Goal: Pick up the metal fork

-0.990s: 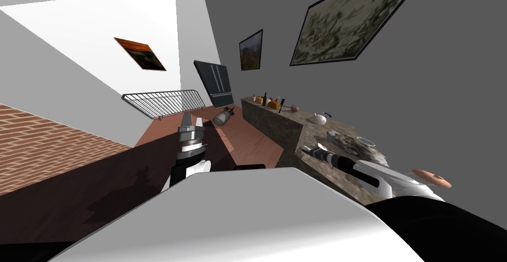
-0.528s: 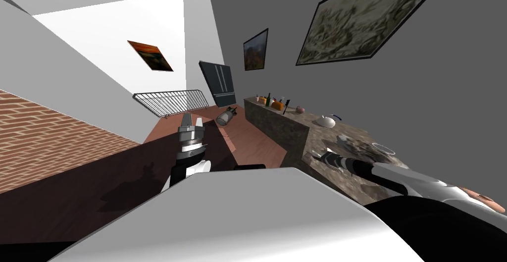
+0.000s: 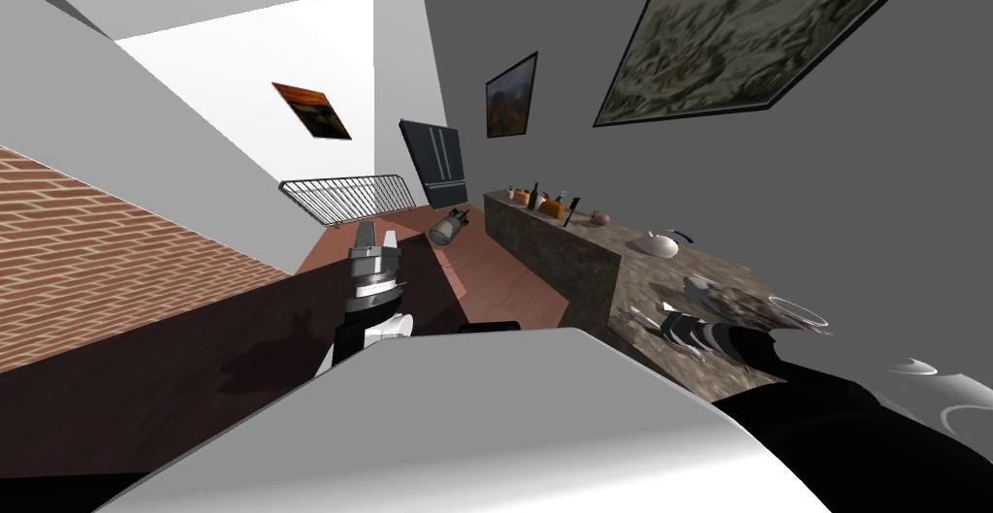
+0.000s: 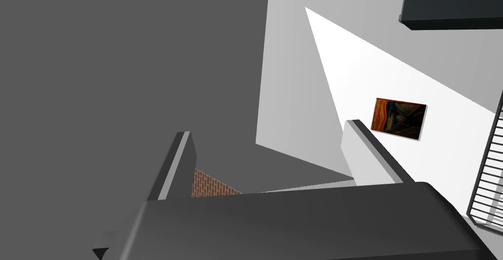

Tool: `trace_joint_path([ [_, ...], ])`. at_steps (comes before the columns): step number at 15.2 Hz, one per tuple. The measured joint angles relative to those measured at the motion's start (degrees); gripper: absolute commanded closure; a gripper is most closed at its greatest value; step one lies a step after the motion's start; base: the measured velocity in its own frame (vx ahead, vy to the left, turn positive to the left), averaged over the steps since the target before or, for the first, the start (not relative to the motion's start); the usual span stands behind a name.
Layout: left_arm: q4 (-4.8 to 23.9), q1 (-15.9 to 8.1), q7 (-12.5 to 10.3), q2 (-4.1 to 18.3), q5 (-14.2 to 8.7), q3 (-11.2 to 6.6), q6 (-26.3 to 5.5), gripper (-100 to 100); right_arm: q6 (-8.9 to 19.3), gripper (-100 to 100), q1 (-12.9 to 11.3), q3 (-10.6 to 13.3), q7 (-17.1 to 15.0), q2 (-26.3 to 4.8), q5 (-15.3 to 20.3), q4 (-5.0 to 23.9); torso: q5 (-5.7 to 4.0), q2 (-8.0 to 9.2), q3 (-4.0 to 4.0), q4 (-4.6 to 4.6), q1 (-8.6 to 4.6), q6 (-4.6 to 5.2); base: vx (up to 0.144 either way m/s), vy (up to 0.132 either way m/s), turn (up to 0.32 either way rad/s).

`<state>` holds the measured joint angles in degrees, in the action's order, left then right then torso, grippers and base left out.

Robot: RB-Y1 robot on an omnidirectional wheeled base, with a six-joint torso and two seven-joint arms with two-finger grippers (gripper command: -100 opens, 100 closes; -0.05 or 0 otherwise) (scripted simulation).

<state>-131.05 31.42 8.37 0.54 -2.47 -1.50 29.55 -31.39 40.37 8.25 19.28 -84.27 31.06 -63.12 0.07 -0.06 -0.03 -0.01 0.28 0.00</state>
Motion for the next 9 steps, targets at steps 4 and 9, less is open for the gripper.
trace_joint_path([
  [4,0.0,0.0,0.0,0.0,0.0,0.0,0.0,0,-0.26,-100,0.66,2.42,1.2,-1.19,2.0,3.09,-0.01,0.01,0.0,0.0,-0.02,0.01,0.039,0.032,0.015],
  [9,0.0,0.01,0.0,0.01,0.0,-0.01,0.0,0,3.44,-100,3.03,2.04,1.02,-1.34,2.32,-1.96,-0.13,-0.06,-0.03,-0.01,-0.47,0.02,0.052,-0.062,-0.069],
])
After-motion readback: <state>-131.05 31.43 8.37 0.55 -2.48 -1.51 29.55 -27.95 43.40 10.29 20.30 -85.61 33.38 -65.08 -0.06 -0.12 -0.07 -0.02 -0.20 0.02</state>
